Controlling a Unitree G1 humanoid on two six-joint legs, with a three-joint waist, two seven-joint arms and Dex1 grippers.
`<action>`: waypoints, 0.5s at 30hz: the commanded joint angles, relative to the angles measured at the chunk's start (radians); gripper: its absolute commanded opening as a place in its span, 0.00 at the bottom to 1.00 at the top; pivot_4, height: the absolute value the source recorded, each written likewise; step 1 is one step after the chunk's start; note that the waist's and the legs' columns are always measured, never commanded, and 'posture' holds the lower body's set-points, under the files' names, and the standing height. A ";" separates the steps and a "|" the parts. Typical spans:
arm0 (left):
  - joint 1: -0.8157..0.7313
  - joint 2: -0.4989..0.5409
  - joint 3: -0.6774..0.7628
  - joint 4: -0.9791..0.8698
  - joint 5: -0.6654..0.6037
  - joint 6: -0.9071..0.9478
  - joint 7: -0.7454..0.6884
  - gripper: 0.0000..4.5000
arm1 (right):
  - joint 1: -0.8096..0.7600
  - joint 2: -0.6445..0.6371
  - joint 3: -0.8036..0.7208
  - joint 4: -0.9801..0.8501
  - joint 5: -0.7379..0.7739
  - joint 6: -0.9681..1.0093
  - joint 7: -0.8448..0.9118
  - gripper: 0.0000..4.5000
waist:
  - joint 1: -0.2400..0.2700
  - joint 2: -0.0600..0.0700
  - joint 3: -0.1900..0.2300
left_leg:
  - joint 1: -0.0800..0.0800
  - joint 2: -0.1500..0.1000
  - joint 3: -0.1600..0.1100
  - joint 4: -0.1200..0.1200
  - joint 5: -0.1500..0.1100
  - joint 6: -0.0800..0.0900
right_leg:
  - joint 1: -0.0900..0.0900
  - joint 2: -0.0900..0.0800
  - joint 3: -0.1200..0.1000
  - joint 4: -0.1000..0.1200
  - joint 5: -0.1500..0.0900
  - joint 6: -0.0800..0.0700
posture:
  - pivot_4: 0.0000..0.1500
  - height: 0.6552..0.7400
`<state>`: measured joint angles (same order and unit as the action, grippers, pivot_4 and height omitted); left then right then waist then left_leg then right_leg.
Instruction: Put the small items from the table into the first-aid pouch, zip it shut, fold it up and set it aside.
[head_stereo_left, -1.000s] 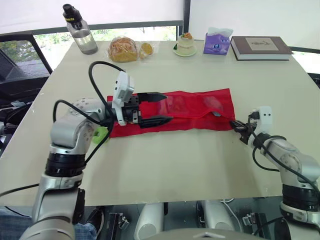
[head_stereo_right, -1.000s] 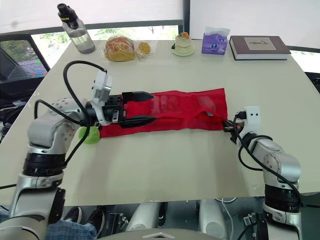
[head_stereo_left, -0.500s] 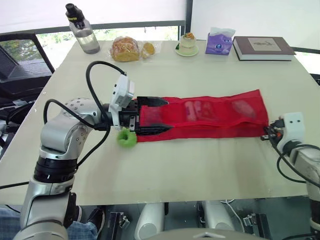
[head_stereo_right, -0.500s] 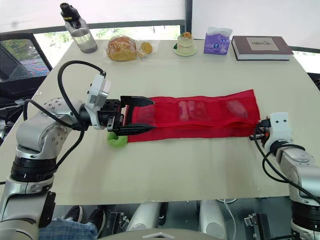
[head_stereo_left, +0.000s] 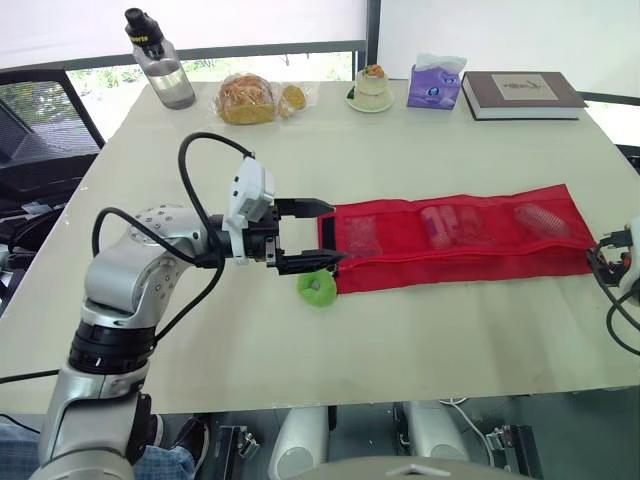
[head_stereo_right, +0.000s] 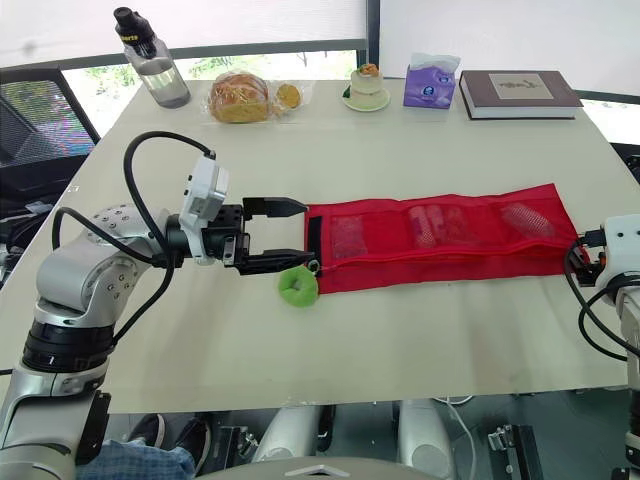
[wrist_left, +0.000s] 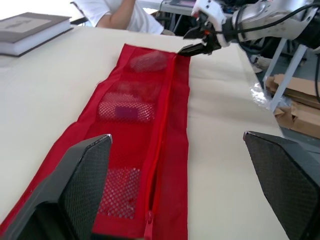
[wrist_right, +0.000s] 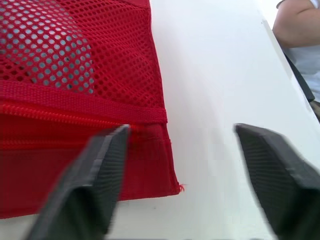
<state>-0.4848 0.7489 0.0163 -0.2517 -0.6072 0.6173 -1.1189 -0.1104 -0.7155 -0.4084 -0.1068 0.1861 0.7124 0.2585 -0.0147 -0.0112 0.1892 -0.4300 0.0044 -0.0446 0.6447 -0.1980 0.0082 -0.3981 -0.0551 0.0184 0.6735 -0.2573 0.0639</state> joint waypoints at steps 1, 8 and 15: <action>0.033 -0.010 0.026 0.030 0.084 -0.065 0.096 1.00 | 0.045 -0.018 -0.062 -0.099 0.024 -0.056 0.059 0.99 | 0.001 0.000 0.000 | 0.000 0.000 0.000 0.000 0.000 0.000 | 0.000 0.000 0.000 0.000 0.000 0.000 | 1.00 0.92; 0.108 -0.070 0.051 0.103 0.114 -0.107 0.174 1.00 | 0.179 0.002 -0.159 -0.274 0.224 -0.048 0.272 0.99 | 0.002 0.000 0.000 | 0.000 0.001 0.000 -0.001 0.000 0.000 | 0.000 0.001 0.002 -0.001 0.000 0.000 | 1.00 0.92; 0.102 -0.108 0.081 0.229 0.131 -0.090 0.261 1.00 | 0.255 0.019 -0.211 -0.457 0.422 -0.053 0.403 0.99 | 0.002 0.000 0.000 | 0.000 0.002 0.000 0.000 0.000 0.000 | 0.000 0.002 0.002 -0.001 0.000 0.000 | 1.00 0.92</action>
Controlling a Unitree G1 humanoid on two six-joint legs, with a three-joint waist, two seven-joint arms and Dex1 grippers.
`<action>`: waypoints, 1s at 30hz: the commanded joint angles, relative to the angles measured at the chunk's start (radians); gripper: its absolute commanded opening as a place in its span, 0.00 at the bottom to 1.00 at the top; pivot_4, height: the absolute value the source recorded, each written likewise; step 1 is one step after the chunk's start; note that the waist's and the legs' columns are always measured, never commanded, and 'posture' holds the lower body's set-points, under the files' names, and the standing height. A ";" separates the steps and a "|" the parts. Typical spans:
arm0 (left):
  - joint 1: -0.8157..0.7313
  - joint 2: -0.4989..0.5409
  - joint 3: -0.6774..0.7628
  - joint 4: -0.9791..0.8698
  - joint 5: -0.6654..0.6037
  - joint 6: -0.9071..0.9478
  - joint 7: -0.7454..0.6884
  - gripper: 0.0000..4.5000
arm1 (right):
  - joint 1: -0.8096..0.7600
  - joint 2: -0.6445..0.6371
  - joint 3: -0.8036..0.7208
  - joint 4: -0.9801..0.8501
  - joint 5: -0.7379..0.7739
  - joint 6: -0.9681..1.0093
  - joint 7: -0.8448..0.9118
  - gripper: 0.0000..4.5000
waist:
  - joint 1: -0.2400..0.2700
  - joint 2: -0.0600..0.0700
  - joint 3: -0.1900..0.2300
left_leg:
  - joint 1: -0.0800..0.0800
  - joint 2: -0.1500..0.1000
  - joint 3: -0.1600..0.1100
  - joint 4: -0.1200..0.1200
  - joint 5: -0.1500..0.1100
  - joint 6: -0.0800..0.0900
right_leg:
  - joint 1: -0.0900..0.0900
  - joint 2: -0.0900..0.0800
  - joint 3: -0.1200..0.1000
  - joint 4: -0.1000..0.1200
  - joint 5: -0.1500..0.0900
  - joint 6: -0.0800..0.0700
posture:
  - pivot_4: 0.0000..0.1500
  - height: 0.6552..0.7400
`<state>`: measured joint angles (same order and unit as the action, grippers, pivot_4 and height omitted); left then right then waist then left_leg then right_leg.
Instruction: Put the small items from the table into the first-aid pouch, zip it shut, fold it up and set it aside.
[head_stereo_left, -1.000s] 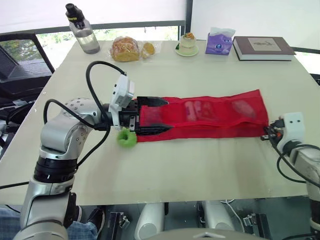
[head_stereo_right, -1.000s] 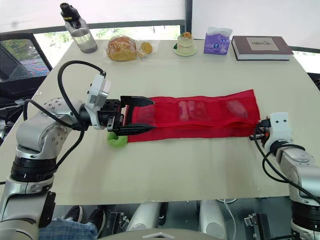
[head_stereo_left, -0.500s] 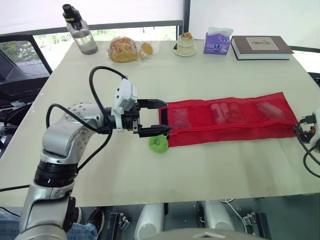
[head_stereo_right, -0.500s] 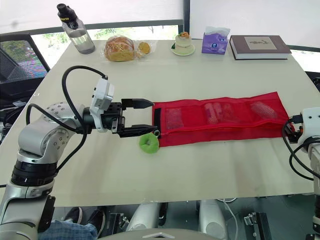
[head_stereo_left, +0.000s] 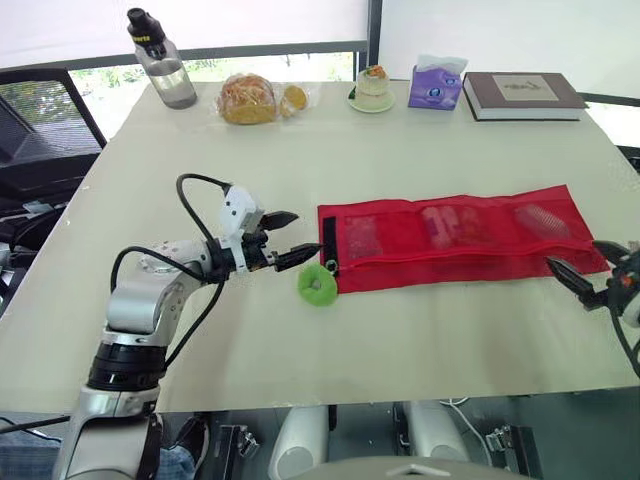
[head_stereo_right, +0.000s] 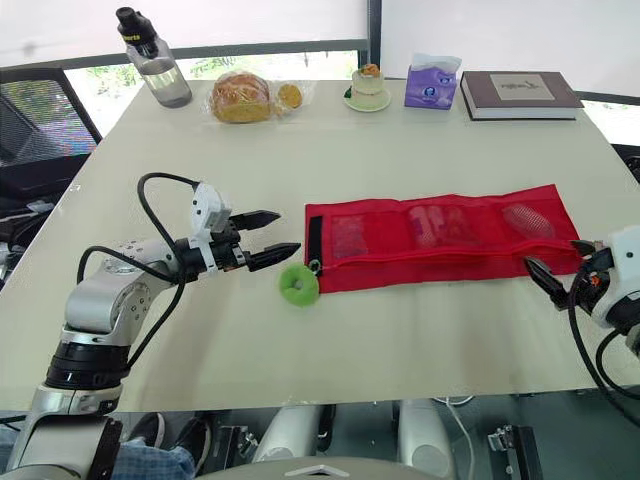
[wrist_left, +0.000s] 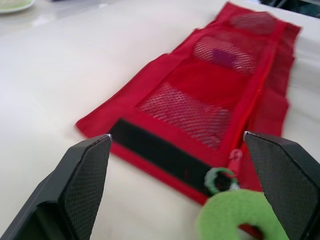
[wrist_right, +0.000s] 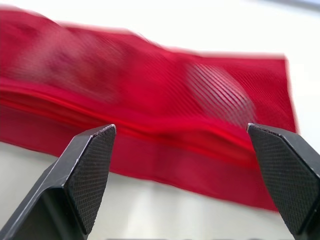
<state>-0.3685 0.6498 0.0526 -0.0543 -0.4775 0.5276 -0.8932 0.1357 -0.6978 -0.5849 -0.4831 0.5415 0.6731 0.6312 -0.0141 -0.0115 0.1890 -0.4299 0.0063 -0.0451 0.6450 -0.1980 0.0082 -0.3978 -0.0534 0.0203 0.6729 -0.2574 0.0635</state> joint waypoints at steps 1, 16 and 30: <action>-0.019 -0.014 0.052 0.062 0.006 0.012 0.056 1.00 | 0.016 0.003 -0.031 -0.115 0.101 -0.012 0.045 0.99 | 0.001 0.000 0.000 | 0.000 0.000 0.000 0.000 0.000 0.000 | 0.000 0.000 0.000 0.000 0.000 0.000 | 1.00 0.92; -0.086 -0.092 0.074 0.188 -0.058 0.318 0.174 1.00 | -0.010 -0.046 0.012 -0.280 0.418 0.008 0.096 0.99 | 0.005 -0.001 -0.001 | 0.000 0.000 -0.002 0.002 0.000 0.000 | 0.001 0.000 -0.001 0.000 0.001 0.001 | 1.00 0.92; -0.194 -0.221 0.079 0.276 -0.216 0.645 0.136 1.00 | -0.063 -0.144 0.048 -0.338 0.533 0.023 0.018 0.99 | 0.029 -0.002 -0.002 | -0.001 -0.001 -0.005 0.004 0.000 0.000 | 0.004 -0.001 -0.002 0.000 0.000 -0.001 | 1.00 0.92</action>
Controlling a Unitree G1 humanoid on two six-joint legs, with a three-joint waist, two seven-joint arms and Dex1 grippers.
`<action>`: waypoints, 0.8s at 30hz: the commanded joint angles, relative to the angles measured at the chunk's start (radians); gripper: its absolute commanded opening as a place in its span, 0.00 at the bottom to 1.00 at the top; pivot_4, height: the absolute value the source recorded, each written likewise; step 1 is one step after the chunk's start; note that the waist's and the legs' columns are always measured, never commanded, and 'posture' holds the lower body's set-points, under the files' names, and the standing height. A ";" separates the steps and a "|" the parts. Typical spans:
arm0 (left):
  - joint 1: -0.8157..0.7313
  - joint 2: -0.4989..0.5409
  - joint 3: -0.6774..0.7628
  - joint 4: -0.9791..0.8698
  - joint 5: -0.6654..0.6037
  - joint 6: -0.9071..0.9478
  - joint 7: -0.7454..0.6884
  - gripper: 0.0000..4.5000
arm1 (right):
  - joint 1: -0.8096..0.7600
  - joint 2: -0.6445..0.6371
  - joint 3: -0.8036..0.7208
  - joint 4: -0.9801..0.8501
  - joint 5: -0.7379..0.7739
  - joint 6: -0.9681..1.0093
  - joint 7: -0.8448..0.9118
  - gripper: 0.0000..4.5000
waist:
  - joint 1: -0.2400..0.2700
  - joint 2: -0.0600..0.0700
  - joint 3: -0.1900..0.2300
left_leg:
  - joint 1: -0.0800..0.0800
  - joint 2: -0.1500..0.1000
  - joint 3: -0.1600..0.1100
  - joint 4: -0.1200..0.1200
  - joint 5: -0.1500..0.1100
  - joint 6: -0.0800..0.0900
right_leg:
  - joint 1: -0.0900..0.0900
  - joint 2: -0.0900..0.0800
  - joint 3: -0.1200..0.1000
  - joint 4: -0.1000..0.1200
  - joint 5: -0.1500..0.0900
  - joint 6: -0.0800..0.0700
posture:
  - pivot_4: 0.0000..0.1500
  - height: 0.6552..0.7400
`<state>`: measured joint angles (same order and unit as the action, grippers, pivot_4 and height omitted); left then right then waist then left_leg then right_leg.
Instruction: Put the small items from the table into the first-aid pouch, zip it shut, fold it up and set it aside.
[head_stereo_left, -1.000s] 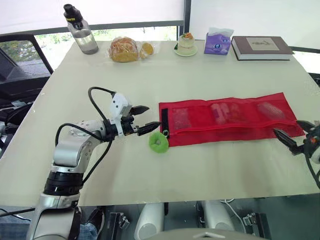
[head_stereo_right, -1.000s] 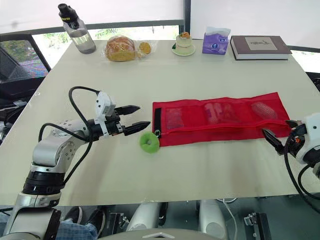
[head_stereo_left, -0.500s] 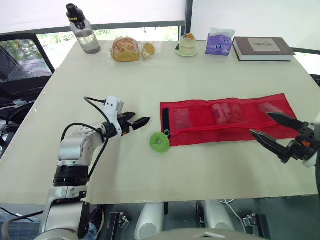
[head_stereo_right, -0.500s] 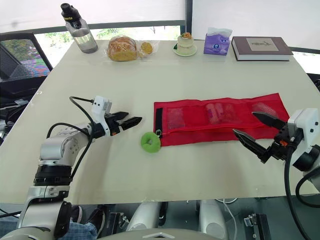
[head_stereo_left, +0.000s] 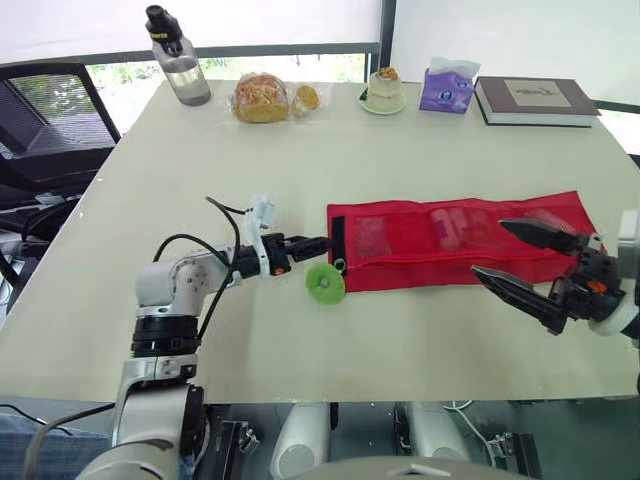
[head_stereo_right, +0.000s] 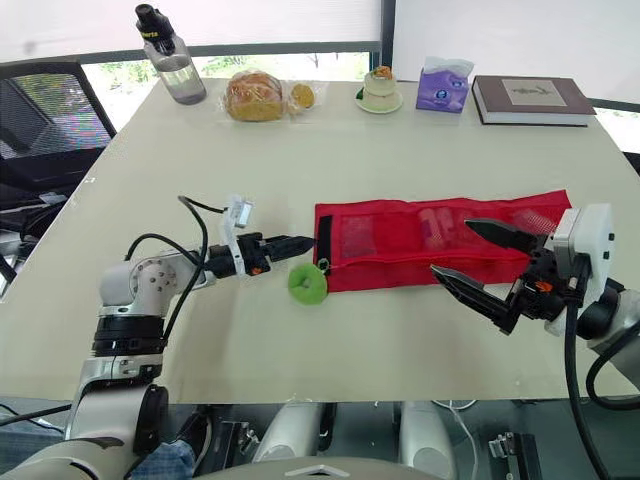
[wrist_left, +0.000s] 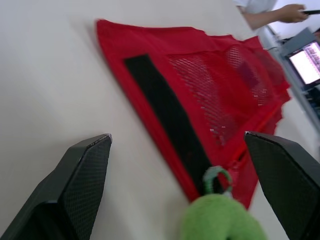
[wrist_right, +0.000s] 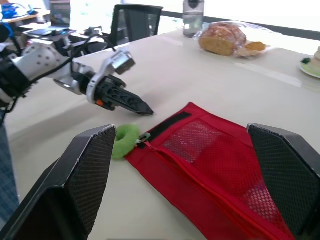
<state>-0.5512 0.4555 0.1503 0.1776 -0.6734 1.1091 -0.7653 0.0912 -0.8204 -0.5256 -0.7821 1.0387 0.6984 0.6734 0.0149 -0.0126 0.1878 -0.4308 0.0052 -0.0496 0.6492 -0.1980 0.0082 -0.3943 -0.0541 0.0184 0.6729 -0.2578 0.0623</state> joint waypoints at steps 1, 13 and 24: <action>-0.021 -0.035 -0.013 0.054 -0.024 0.078 0.015 1.00 | -0.021 -0.027 -0.011 -0.042 0.043 -0.003 -0.032 0.99 | 0.000 -0.001 -0.001 | 0.000 0.000 0.000 0.000 0.000 0.000 | 0.000 0.000 0.000 0.000 0.000 0.000 | 1.00 0.92; -0.117 -0.107 0.069 0.179 -0.072 0.190 0.048 0.49 | -0.037 -0.059 0.024 -0.057 0.065 -0.011 -0.087 1.00 | -0.001 -0.001 0.000 | -0.001 -0.001 0.000 0.001 0.000 0.000 | 0.000 0.000 0.000 0.000 0.000 0.000 | 1.00 0.92; -0.125 -0.076 0.085 0.168 -0.067 0.203 0.062 0.01 | -0.066 -0.063 0.065 -0.066 0.066 -0.018 -0.126 1.00 | -0.003 -0.001 0.000 | 0.000 0.000 -0.001 0.000 0.000 0.000 | 0.000 0.000 0.000 0.000 0.000 -0.001 | 1.00 0.92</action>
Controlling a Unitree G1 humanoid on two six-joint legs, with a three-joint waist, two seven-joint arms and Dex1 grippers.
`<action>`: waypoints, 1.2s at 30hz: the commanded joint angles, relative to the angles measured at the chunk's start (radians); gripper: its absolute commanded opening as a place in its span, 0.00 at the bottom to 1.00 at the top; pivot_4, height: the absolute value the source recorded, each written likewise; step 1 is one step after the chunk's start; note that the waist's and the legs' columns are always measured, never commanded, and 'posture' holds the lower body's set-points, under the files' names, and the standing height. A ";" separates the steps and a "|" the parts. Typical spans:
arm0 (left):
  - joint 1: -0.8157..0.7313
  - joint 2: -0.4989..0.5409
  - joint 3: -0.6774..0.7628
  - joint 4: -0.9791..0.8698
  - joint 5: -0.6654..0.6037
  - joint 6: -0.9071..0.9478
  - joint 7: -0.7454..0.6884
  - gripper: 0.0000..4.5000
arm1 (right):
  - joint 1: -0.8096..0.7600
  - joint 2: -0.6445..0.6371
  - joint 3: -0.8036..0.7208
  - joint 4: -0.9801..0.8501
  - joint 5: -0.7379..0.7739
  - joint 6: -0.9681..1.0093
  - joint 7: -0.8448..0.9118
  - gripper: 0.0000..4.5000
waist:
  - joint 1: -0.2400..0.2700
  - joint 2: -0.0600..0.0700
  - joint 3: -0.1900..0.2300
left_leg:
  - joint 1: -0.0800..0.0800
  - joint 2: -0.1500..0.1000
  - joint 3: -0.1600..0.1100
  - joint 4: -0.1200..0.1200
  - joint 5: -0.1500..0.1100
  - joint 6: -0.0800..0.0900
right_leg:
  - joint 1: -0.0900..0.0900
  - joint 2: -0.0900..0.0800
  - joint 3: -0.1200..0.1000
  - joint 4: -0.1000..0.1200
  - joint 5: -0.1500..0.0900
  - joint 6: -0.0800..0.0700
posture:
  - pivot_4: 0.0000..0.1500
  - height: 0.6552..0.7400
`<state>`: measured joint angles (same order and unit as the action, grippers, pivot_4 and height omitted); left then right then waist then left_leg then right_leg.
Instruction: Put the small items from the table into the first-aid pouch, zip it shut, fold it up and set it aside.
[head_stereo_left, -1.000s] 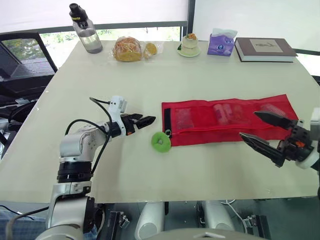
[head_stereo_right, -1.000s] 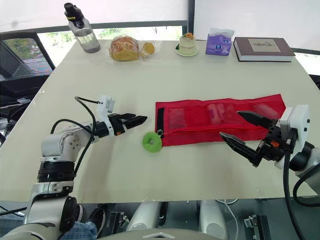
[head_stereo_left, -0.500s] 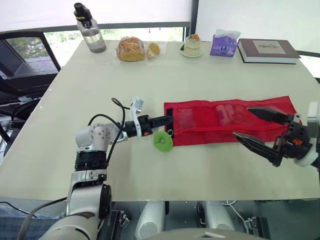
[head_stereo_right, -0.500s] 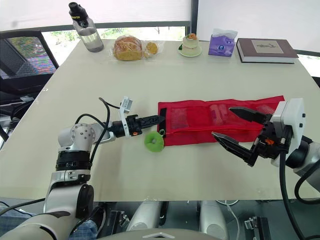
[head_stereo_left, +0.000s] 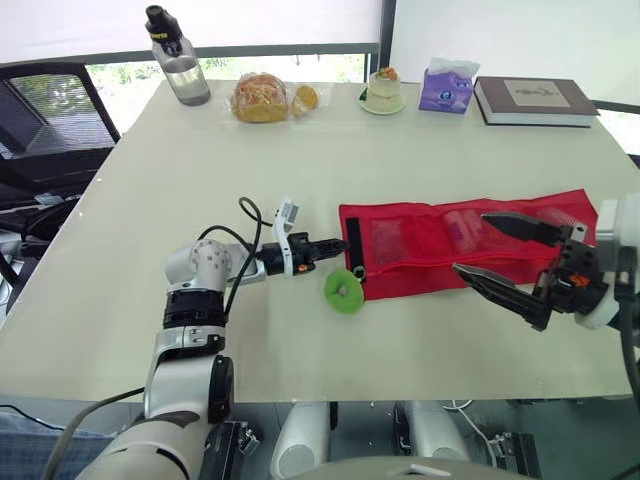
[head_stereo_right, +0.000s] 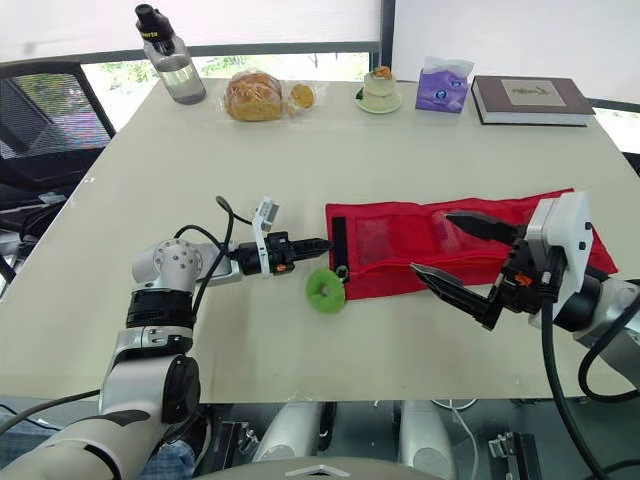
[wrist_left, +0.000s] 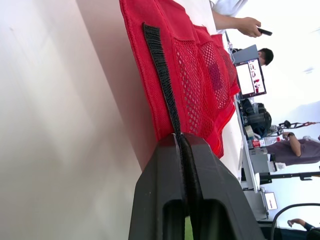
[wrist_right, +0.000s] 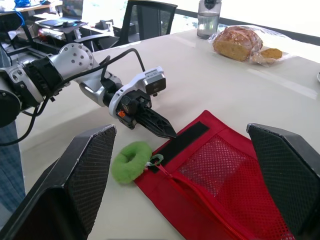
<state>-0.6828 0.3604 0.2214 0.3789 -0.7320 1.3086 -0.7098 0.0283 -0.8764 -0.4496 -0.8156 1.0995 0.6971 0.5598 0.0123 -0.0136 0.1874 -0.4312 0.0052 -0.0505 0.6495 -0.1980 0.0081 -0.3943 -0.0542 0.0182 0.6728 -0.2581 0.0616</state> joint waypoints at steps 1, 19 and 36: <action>0.011 0.022 0.013 -0.043 -0.008 0.001 0.006 0.01 | -0.004 -0.006 -0.008 -0.034 0.005 -0.018 -0.015 1.00 | -0.002 0.000 0.000 | 0.000 0.000 0.000 0.000 0.000 0.000 | 0.000 0.000 0.000 0.000 0.000 0.000 | 1.00 0.92; -0.005 -0.037 -0.002 -0.061 -0.023 -0.018 0.015 0.10 | -0.031 -0.004 0.022 -0.025 -0.021 -0.027 -0.023 1.00 | 0.001 0.000 0.000 | -0.001 0.000 0.000 -0.001 0.000 0.000 | 0.000 0.000 0.000 -0.001 0.000 0.000 | 1.00 0.92; -0.043 -0.053 -0.047 -0.008 0.004 -0.050 0.013 0.59 | -0.010 -0.003 0.008 -0.044 -0.022 -0.033 -0.042 1.00 | 0.001 0.000 0.000 | -0.001 0.000 0.000 -0.001 0.000 0.000 | 0.000 0.000 0.000 -0.001 0.000 0.000 | 1.00 0.92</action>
<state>-0.7038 0.3064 0.1818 0.3804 -0.7246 1.2635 -0.6799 0.0178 -0.8764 -0.4086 -0.8280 1.0727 0.6896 0.5185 0.0131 -0.0140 0.1877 -0.4323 0.0050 -0.0504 0.6487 -0.1980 0.0081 -0.3947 -0.0545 0.0181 0.6716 -0.2577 0.0620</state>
